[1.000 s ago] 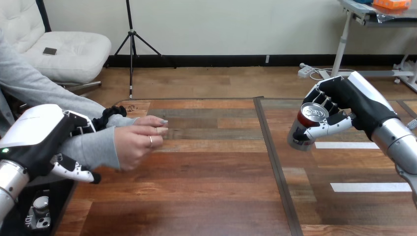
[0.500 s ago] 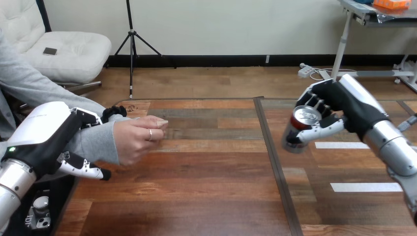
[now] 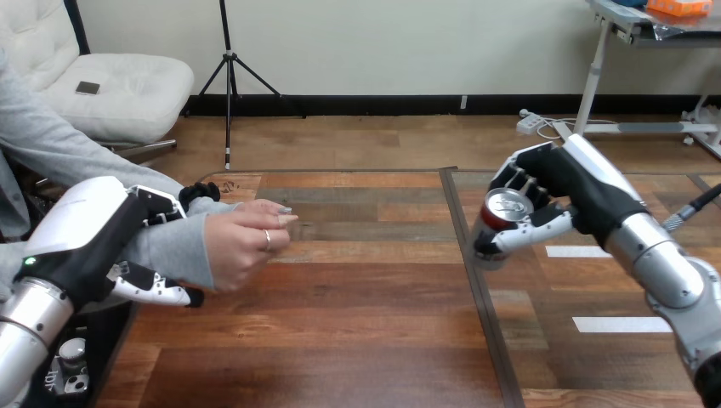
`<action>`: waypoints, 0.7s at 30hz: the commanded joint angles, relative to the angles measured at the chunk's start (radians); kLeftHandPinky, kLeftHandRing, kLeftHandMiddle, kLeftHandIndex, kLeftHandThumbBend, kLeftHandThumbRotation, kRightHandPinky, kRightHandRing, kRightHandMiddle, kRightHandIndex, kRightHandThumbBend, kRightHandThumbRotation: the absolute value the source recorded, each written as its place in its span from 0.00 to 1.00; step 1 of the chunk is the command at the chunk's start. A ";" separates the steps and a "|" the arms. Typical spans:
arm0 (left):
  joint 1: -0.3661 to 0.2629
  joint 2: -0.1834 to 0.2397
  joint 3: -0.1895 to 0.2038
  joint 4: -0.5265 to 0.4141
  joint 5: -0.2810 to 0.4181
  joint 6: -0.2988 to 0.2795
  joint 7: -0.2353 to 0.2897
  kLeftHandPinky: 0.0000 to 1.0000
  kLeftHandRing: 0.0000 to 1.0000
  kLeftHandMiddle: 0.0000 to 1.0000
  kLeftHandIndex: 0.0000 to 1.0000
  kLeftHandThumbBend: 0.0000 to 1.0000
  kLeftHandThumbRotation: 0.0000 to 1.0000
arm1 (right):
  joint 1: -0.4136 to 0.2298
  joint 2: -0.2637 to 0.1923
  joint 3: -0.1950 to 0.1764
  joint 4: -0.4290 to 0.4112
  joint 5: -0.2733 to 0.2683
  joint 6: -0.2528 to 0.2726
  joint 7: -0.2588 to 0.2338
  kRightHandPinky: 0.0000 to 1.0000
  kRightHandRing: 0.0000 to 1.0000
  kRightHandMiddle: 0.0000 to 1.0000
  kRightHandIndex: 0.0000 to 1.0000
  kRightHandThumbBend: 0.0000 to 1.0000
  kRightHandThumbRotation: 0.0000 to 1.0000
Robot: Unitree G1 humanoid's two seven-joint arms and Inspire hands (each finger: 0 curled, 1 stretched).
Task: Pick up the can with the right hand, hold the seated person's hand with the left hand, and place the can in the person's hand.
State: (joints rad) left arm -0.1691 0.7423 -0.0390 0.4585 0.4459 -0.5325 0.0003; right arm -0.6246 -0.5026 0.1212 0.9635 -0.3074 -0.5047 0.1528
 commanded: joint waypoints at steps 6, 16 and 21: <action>-0.056 -0.046 0.000 -0.057 -0.018 -0.031 0.013 0.17 0.21 0.28 0.40 0.86 0.00 | -0.118 0.025 -0.010 -0.007 0.009 -0.035 -0.018 0.31 0.35 0.39 0.40 0.90 0.00; -0.054 -0.065 -0.001 -0.070 -0.019 -0.032 0.007 0.17 0.21 0.28 0.40 0.86 0.00 | -0.122 0.045 -0.008 -0.005 0.007 -0.029 -0.015 0.31 0.35 0.39 0.40 0.88 0.00; -0.056 -0.069 0.000 -0.072 -0.017 -0.042 0.004 0.20 0.24 0.30 0.40 0.85 0.00 | -0.122 0.051 -0.007 -0.007 0.005 -0.028 -0.015 0.31 0.34 0.38 0.40 0.88 0.00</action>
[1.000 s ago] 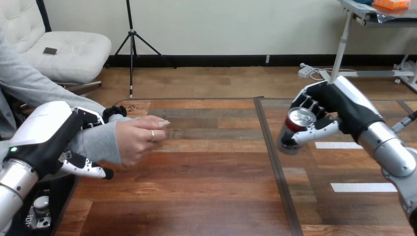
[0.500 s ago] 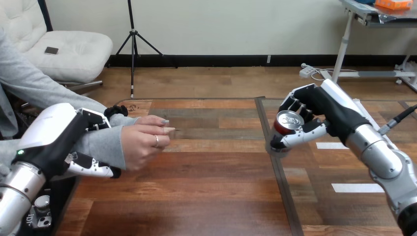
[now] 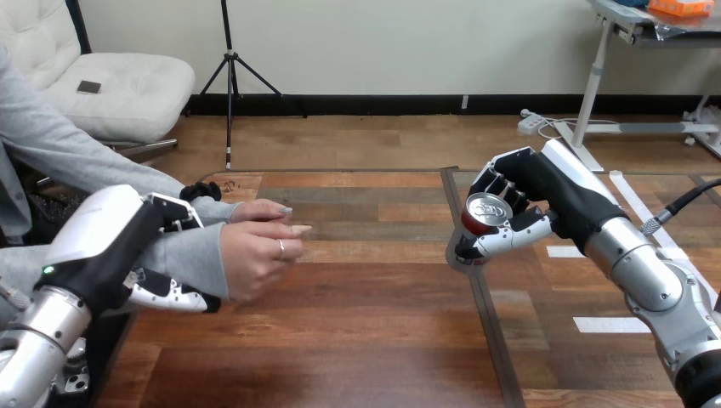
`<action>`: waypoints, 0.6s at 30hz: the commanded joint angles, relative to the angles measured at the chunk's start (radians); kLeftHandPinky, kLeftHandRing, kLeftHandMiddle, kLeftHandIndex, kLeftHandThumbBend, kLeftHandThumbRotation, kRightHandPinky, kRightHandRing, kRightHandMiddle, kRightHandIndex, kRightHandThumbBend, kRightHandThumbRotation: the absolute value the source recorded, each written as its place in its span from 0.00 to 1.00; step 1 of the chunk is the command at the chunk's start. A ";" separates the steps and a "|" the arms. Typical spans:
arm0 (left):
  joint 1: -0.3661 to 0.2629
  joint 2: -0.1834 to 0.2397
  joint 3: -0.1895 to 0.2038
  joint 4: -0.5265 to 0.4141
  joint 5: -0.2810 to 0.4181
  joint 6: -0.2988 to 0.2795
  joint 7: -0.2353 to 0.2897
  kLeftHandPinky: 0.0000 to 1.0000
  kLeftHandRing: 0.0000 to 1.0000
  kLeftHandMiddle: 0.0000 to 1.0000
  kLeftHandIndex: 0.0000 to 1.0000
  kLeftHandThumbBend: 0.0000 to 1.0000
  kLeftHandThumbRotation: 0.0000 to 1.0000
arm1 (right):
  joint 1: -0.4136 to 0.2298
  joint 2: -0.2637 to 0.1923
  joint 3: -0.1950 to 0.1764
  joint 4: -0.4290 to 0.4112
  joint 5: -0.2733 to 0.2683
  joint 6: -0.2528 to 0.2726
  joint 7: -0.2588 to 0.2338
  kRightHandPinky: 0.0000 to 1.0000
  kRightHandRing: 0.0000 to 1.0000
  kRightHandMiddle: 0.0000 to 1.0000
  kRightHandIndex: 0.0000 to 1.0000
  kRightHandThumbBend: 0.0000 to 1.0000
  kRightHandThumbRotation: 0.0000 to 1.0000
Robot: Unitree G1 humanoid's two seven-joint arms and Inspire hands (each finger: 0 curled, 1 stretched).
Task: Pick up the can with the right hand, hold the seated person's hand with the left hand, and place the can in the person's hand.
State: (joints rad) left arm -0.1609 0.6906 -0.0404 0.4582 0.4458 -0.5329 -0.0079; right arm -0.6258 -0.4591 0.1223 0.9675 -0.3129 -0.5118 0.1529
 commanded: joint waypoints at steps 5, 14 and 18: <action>-0.061 -0.027 0.006 -0.077 -0.020 -0.044 0.017 0.21 0.23 0.29 0.40 0.86 0.00 | -0.123 0.013 -0.008 -0.012 0.015 -0.016 -0.003 0.31 0.34 0.38 0.40 0.88 0.00; -0.056 -0.035 0.013 -0.087 -0.024 -0.045 0.022 0.14 0.16 0.23 0.40 0.88 0.00 | -0.123 0.016 -0.006 -0.011 0.017 -0.024 0.004 0.31 0.34 0.38 0.40 0.87 0.00; -0.053 -0.033 0.013 -0.096 -0.015 -0.037 0.022 0.13 0.15 0.22 0.40 0.88 0.00 | -0.123 0.015 -0.005 -0.009 0.015 -0.032 0.003 0.31 0.34 0.38 0.40 0.88 0.00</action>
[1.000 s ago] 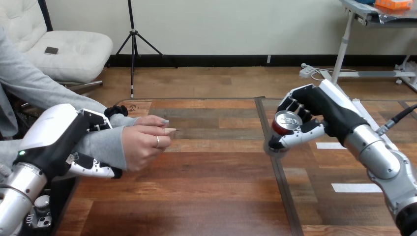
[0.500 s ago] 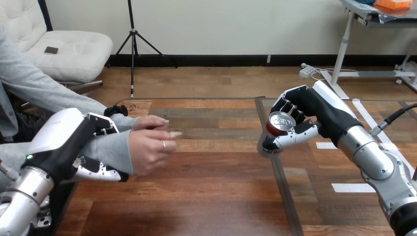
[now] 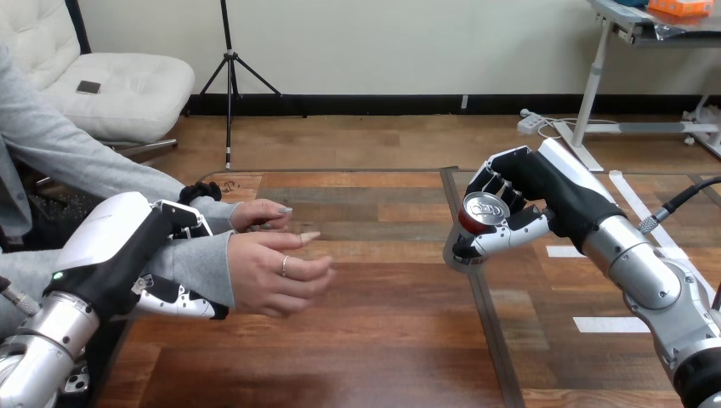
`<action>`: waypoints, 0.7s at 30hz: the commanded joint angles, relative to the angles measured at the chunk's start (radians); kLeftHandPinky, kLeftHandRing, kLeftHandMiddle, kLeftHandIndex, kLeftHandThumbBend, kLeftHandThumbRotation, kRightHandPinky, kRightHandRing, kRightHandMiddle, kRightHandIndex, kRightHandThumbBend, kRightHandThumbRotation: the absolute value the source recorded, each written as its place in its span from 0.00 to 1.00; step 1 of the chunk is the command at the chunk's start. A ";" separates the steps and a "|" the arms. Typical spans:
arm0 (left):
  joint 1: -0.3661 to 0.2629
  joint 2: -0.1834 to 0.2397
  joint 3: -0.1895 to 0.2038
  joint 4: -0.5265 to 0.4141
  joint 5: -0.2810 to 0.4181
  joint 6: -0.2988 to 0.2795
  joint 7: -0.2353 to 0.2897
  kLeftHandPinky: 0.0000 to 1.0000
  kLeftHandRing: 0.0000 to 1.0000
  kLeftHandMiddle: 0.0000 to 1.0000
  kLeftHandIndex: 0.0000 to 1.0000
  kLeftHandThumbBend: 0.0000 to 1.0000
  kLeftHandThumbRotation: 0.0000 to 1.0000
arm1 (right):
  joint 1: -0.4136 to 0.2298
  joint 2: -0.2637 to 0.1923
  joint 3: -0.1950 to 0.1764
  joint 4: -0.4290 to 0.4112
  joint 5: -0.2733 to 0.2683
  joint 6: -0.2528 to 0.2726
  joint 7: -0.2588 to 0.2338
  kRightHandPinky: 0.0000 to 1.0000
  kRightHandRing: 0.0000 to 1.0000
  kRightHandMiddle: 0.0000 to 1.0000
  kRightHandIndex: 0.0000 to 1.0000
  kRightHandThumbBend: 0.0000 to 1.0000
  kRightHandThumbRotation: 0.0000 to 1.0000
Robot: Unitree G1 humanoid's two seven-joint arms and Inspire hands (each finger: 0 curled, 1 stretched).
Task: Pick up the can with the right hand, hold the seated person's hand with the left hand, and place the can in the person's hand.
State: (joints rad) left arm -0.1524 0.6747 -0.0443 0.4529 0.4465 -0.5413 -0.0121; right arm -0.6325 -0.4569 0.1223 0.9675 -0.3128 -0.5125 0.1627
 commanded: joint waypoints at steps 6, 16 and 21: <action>-0.061 -0.011 0.018 -0.093 -0.008 -0.027 0.025 0.12 0.15 0.22 0.39 0.88 0.00 | -0.115 0.014 -0.005 -0.012 0.013 -0.034 -0.009 0.31 0.34 0.38 0.40 0.88 0.00; -0.058 -0.005 0.022 -0.098 -0.010 -0.021 0.011 0.11 0.15 0.21 0.39 0.88 0.00 | -0.114 0.016 -0.001 -0.018 0.009 -0.036 -0.009 0.30 0.34 0.38 0.40 0.88 0.00; -0.058 -0.005 0.022 -0.096 -0.022 -0.028 -0.001 0.11 0.14 0.21 0.39 0.89 0.00 | -0.113 0.017 0.000 -0.023 0.008 -0.036 -0.010 0.31 0.34 0.38 0.40 0.88 0.00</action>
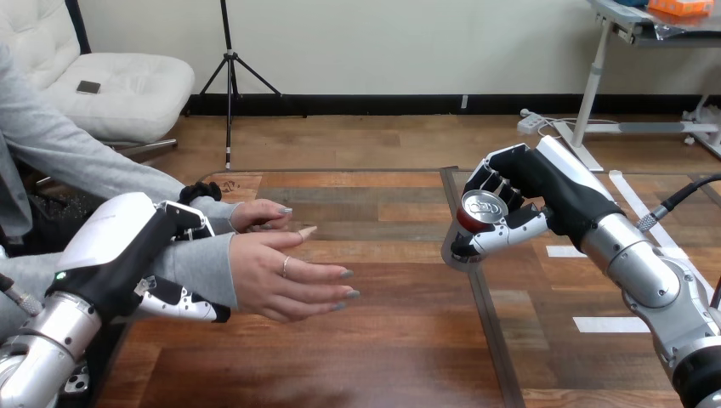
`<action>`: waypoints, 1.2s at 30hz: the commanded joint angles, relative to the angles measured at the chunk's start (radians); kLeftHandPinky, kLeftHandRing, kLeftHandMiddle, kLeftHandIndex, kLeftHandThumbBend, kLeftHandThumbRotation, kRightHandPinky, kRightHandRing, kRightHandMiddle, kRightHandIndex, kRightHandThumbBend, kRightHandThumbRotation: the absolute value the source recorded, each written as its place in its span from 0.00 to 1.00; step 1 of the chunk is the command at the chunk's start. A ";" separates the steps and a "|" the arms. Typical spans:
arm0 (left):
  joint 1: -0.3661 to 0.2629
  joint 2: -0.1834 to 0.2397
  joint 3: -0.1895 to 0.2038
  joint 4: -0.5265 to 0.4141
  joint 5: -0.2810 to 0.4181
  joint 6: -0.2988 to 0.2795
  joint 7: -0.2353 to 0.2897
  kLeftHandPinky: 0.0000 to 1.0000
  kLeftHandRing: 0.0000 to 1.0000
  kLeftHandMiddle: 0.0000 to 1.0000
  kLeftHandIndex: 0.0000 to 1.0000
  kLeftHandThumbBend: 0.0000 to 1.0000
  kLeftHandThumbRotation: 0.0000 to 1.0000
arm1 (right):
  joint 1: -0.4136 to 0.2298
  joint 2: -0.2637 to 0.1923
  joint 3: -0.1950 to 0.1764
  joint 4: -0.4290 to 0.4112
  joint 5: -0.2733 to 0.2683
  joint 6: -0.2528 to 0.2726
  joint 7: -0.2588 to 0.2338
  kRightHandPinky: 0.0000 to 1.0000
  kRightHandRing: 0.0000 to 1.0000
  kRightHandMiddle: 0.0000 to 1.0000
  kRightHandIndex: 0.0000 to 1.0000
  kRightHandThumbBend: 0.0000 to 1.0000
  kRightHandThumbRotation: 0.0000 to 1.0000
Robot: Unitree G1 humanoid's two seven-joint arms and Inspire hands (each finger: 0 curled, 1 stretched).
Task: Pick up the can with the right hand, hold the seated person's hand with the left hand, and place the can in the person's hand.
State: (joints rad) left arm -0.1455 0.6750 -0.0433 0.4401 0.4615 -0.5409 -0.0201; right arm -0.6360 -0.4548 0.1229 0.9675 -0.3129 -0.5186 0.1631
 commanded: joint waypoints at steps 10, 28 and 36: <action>-0.064 -0.008 0.025 -0.097 -0.044 -0.035 -0.008 0.14 0.17 0.23 0.39 0.89 0.00 | -0.111 0.027 0.002 -0.029 0.009 -0.038 -0.011 0.31 0.34 0.39 0.40 0.88 0.00; -0.067 -0.021 0.021 -0.126 -0.068 -0.014 -0.037 0.13 0.16 0.23 0.39 0.87 0.00 | -0.123 0.050 0.013 -0.034 0.017 -0.037 0.008 0.32 0.34 0.39 0.40 0.85 0.00; -0.065 -0.032 0.021 -0.149 -0.069 -0.003 -0.043 0.14 0.18 0.25 0.39 0.85 0.00 | -0.128 0.063 0.022 -0.038 0.008 -0.035 -0.009 0.32 0.34 0.39 0.40 0.86 0.00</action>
State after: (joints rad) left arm -0.1375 0.6733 -0.0370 0.4037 0.4341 -0.5294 -0.0699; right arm -0.6371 -0.4098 0.1528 0.9673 -0.3129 -0.5234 0.1763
